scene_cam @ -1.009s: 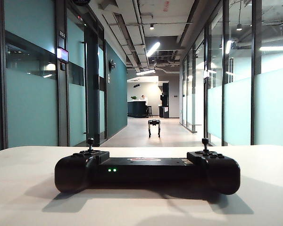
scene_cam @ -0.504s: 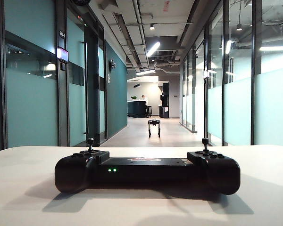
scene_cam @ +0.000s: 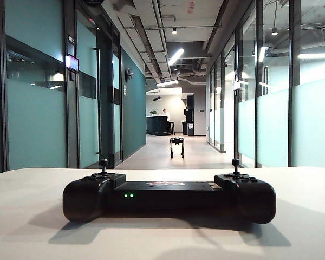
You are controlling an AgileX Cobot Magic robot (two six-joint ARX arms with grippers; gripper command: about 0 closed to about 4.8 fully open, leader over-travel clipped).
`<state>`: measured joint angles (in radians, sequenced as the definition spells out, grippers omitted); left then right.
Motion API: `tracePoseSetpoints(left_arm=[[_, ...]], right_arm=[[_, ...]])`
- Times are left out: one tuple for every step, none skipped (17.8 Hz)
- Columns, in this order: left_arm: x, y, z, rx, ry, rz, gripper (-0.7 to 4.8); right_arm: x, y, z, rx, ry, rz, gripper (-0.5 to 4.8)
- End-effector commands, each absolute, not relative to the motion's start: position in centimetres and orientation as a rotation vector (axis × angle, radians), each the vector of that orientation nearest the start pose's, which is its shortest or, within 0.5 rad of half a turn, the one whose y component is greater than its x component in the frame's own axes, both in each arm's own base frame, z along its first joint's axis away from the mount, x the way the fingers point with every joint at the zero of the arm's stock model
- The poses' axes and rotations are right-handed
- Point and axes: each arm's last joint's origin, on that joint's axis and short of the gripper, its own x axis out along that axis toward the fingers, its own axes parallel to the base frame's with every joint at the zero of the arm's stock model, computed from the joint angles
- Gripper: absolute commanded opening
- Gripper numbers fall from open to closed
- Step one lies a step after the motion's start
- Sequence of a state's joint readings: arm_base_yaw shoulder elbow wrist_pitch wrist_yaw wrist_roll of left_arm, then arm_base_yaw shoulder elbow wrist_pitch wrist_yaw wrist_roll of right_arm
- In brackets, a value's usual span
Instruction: Push the left joystick on the remote control sitting on the white table forward to make the robot dog walk in a straight line until it approaches the door.
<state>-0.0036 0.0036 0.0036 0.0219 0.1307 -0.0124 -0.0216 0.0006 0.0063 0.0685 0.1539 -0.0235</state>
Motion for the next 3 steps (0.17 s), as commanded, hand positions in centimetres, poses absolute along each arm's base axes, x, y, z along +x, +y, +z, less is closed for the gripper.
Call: tracePoseSetpoints(left_arm=[[9.72,-0.42,16.86,-0.009,-0.033,-0.138,-0.05],[9.72,-0.42,16.86,-0.009,-0.033,-0.139,-0.05],[9.72,-0.42,16.86,-0.009,-0.033,-0.139,-0.05]], right_arm=[[9.66,-0.68,17.2,-0.017,-0.084,-0.182,-0.06],[9.66,-0.68,17.2,-0.017,-0.084,-0.182,-0.06],[9.66,-0.68,17.2,-0.016,-0.084,-0.182,-0.06]])
